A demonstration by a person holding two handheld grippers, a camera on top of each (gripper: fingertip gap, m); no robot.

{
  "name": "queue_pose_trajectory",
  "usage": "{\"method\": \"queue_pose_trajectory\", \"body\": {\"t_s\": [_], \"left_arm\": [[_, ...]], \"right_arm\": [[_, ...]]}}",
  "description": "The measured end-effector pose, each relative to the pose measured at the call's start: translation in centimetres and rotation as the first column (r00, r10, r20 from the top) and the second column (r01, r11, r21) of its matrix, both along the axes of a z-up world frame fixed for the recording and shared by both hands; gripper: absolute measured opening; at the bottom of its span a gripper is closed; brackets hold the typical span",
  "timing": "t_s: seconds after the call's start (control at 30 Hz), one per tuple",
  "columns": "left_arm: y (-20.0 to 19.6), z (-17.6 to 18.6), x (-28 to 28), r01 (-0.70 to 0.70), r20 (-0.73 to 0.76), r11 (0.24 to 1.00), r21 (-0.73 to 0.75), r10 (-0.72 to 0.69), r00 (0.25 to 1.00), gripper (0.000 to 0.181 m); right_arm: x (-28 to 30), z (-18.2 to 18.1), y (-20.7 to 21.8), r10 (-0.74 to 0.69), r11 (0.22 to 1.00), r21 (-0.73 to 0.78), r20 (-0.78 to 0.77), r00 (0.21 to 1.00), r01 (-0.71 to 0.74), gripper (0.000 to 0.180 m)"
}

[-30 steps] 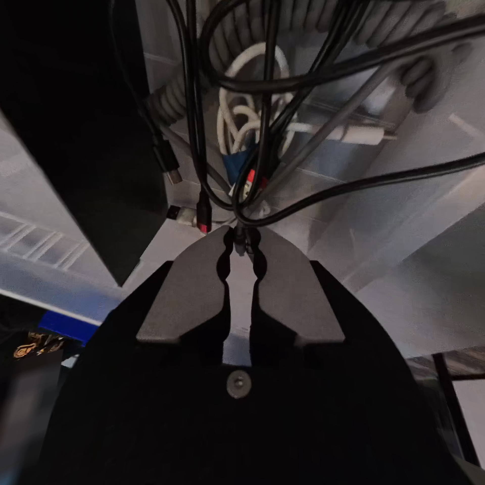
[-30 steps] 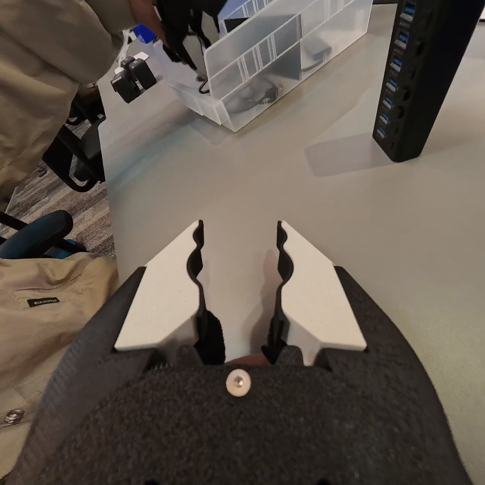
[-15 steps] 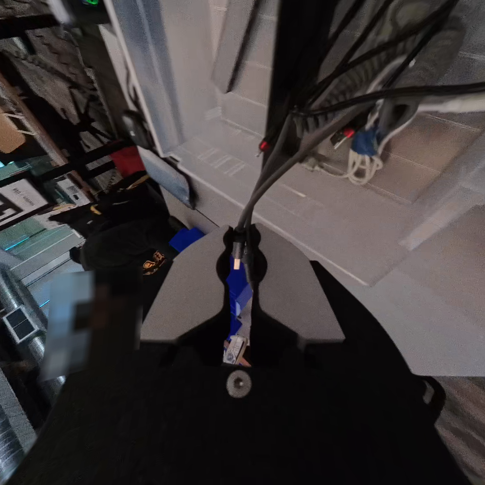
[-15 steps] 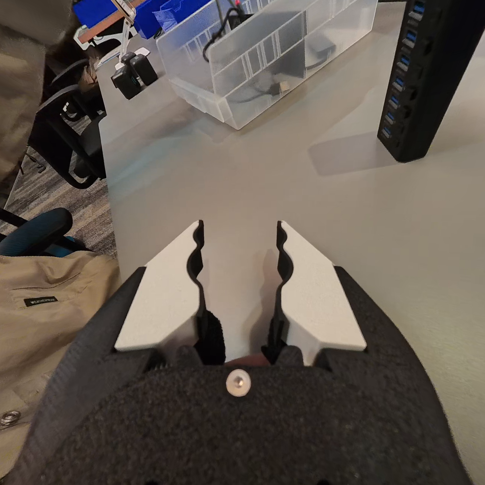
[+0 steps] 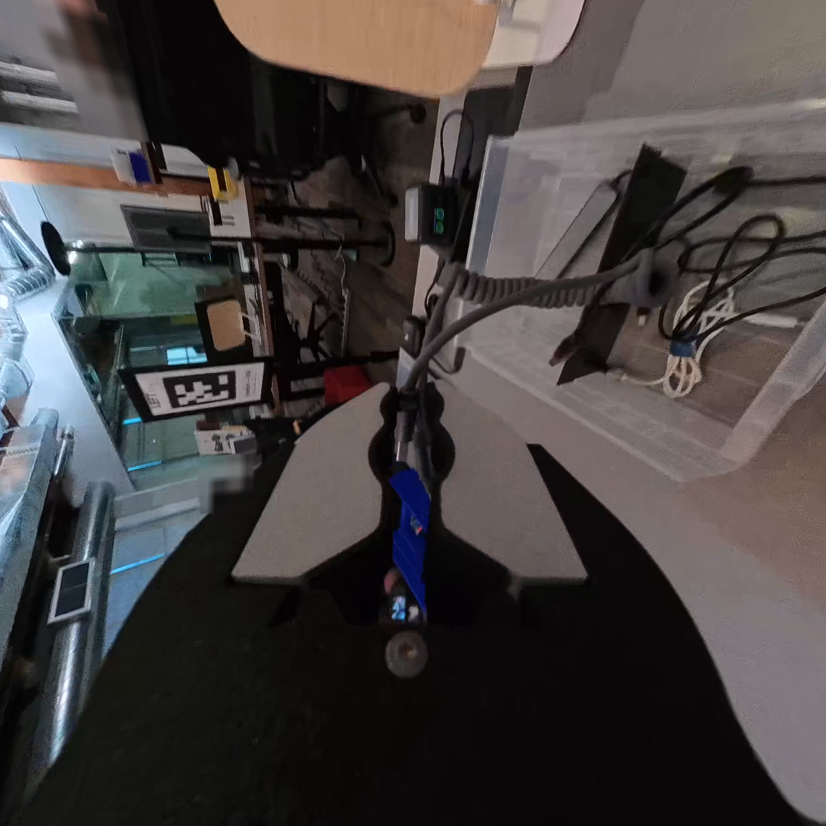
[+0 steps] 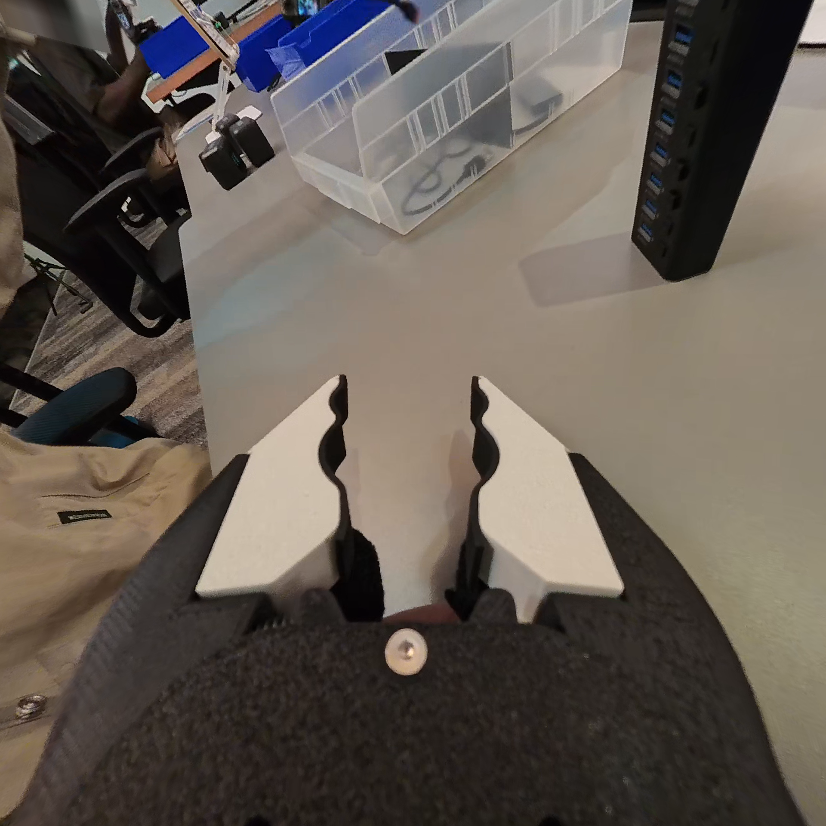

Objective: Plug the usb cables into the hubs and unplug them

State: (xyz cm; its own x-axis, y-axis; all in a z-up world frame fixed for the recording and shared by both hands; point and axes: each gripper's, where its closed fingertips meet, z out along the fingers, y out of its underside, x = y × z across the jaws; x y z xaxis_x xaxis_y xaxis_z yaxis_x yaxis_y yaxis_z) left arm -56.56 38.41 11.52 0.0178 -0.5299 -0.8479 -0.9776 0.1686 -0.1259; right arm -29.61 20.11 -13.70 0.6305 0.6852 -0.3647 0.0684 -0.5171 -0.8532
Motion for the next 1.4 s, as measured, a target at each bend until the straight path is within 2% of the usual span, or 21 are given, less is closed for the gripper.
{"method": "queue_pose_trajectory", "body": {"t_s": [0.13, 0.17, 0.27, 0.4, 0.57, 0.67, 0.8, 1.07, 1.13, 1.2, 1.3, 1.4], "left_arm": [[-5.2, 0.9, 4.5, 0.217, 0.253, 0.975, -0.054, -0.197, 0.947, 0.012], [-6.2, 0.5, 5.3, 0.253, 0.276, 0.965, -0.075, -0.224, 0.935, 0.012], [-6.7, -2.2, 6.4, 0.259, 0.209, 0.963, -0.080, -0.238, 0.949, 0.012], [-8.2, -5.0, 10.1, 0.372, 0.323, 0.912, -0.171, -0.305, 0.896, 0.012], [-11.4, -9.3, 15.8, 0.523, 0.408, 0.807, -0.275, -0.394, 0.823, 0.012], [-13.3, -11.0, 18.5, 0.594, 0.483, 0.740, -0.316, -0.414, 0.772, 0.012], [-12.4, -13.9, 19.2, 0.567, 0.447, 0.746, -0.348, -0.400, 0.800, 0.012], [-12.4, -23.8, 17.6, 0.468, 0.298, 0.700, -0.540, -0.360, 0.884, 0.011], [-12.6, -24.9, 17.2, 0.450, 0.302, 0.692, -0.564, -0.334, 0.893, 0.011], [-12.6, -25.5, 16.6, 0.418, 0.302, 0.697, -0.582, -0.292, 0.907, 0.011], [-13.0, -25.8, 15.6, 0.403, 0.337, 0.719, -0.565, -0.245, 0.909, 0.010], [-13.7, -25.8, 15.1, 0.406, 0.392, 0.728, -0.553, -0.202, 0.897, 0.010]], "right_arm": [[0.5, 0.4, 0.3, -0.014, 1.000, 0.001, -0.026, 1.000, 0.014, 0.055], [0.6, 0.6, 0.4, -0.017, 1.000, -0.002, -0.039, 0.999, 0.017, 0.055], [1.0, 0.9, 0.7, -0.033, 0.999, -0.022, -0.080, 0.996, 0.032, 0.054], [1.1, 1.3, 0.9, -0.034, 0.999, -0.028, -0.117, 0.993, 0.030, 0.054], [2.0, 2.0, 1.3, -0.046, 0.999, 0.017, -0.108, 0.993, 0.048, 0.054], [2.8, 2.7, 1.5, -0.060, 0.998, 0.020, -0.157, 0.986, 0.064, 0.053], [3.3, 3.0, 1.4, -0.058, 0.998, 0.013, -0.180, 0.982, 0.061, 0.054], [3.6, 1.7, 1.4, -0.070, 0.998, -0.012, -0.119, 0.991, 0.069, 0.053], [3.2, 1.3, 1.2, -0.055, 0.998, -0.018, -0.100, 0.993, 0.053, 0.053], [2.2, 0.6, 0.3, 0.008, 1.000, -0.029, -0.059, 0.998, -0.010, 0.045], [-0.5, -1.4, -2.6, 0.199, 0.977, -0.094, 0.063, 0.978, -0.192, 0.041], [-2.1, -3.6, -2.8, 0.242, 0.968, -0.121, 0.219, 0.945, -0.220, 0.040]]}}
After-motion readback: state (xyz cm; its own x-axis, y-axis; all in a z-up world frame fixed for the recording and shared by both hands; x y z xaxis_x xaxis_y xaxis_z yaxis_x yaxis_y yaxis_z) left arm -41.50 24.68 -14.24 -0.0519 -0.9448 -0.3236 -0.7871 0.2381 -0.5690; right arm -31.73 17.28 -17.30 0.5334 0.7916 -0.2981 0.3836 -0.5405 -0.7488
